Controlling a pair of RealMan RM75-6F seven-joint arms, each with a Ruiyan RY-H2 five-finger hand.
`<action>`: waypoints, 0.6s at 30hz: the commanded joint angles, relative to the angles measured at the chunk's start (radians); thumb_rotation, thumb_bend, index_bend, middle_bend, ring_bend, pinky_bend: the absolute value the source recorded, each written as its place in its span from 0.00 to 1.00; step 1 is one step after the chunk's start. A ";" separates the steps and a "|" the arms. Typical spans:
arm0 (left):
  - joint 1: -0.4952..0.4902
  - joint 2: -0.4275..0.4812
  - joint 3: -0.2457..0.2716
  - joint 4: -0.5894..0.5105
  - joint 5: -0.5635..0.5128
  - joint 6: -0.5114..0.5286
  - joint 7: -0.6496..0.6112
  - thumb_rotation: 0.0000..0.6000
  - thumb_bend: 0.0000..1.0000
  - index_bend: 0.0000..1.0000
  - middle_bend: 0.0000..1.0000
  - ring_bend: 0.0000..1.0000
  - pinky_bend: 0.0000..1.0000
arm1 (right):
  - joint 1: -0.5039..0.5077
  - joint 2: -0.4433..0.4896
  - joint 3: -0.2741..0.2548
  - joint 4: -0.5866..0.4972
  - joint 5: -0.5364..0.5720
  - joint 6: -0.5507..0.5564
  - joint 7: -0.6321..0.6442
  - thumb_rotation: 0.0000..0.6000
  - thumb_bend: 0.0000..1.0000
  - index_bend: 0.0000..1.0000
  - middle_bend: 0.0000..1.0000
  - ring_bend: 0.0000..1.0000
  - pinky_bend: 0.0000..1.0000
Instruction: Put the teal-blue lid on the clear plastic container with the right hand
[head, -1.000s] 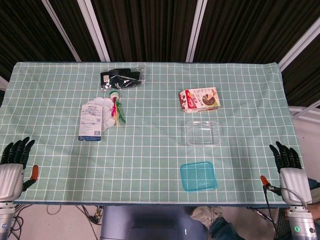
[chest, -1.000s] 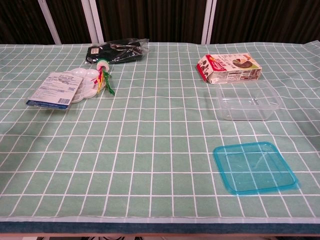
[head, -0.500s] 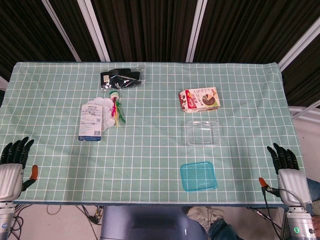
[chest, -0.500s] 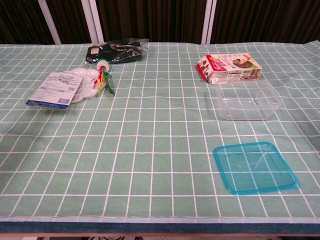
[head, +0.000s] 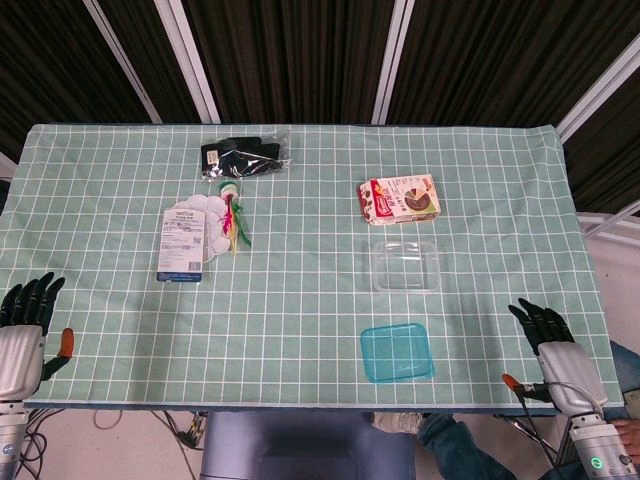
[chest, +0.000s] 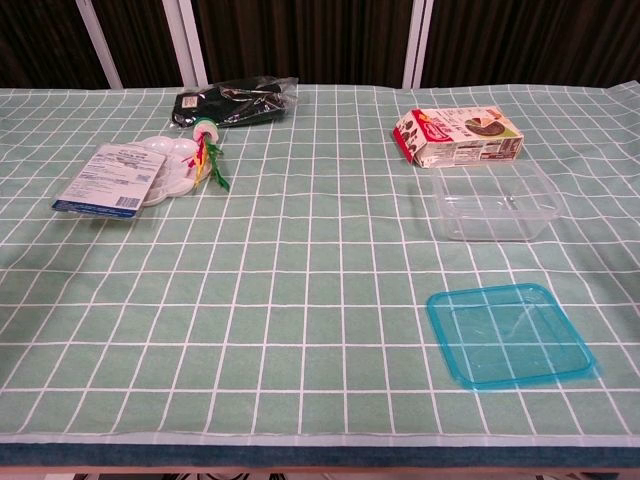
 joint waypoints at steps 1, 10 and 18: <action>0.000 -0.001 0.000 0.000 0.000 0.001 0.003 1.00 0.54 0.02 0.00 0.00 0.00 | 0.084 0.116 -0.016 -0.092 -0.003 -0.143 -0.007 1.00 0.22 0.00 0.00 0.00 0.00; 0.002 -0.001 -0.003 -0.007 -0.014 -0.002 0.011 1.00 0.54 0.02 0.00 0.00 0.00 | 0.198 0.155 0.006 -0.251 0.140 -0.330 -0.255 1.00 0.16 0.00 0.00 0.00 0.00; 0.002 0.007 -0.006 -0.019 -0.030 -0.011 0.004 1.00 0.54 0.02 0.00 0.00 0.00 | 0.265 -0.016 0.023 -0.283 0.344 -0.365 -0.492 1.00 0.16 0.00 0.00 0.00 0.00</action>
